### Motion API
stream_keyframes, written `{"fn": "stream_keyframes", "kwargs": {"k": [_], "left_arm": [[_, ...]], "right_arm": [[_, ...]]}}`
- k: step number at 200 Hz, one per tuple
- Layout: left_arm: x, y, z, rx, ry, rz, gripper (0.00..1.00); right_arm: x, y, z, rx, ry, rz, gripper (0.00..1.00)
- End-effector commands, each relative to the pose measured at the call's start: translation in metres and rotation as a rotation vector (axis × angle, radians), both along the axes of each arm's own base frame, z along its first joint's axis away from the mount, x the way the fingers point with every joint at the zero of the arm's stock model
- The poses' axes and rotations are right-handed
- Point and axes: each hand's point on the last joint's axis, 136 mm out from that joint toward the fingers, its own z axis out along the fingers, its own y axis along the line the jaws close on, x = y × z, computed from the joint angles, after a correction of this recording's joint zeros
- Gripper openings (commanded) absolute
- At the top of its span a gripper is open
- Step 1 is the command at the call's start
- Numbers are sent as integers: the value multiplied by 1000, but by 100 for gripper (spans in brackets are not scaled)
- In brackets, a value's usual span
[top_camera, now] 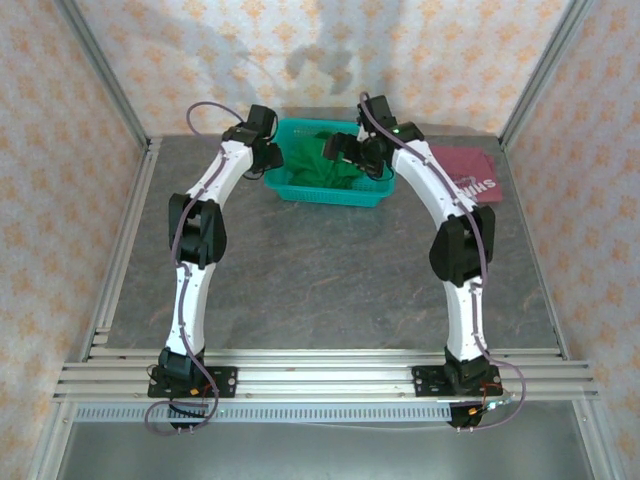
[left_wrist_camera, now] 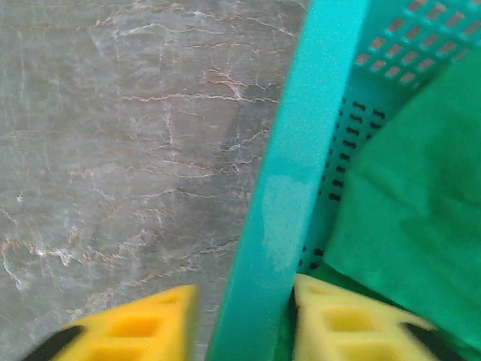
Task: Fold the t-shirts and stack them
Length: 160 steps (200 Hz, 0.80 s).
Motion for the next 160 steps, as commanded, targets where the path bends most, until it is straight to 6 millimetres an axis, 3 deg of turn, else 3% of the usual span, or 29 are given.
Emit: {"fn": "stream_keyframes", "kwargs": {"k": [1,34,83,124,140,149,160], "left_arm": [[-20,-1,-11,16,61,-13,20],[-54,-8,-15,12,88,-45,8],[-118,-13,-14,33,124,-86,4],[-163,-20,-7,-10,127,-68,2],[-176,-14,-7,-16,138,-34,0],[-182,-14,-6,-32,142,-30,0],[-188,-14,-5,-41,147,-31,0]], "right_arm": [[1,-7,-20,-107,50,-17,100],[16,2,-41,-144,53,-26,100],[31,24,-67,-143,37,-6,99],[14,53,-123,-204,109,67,99],[3,53,-148,-271,159,62,100],[-3,48,-161,-307,192,40,98],[-10,48,-172,-317,220,23,88]]}}
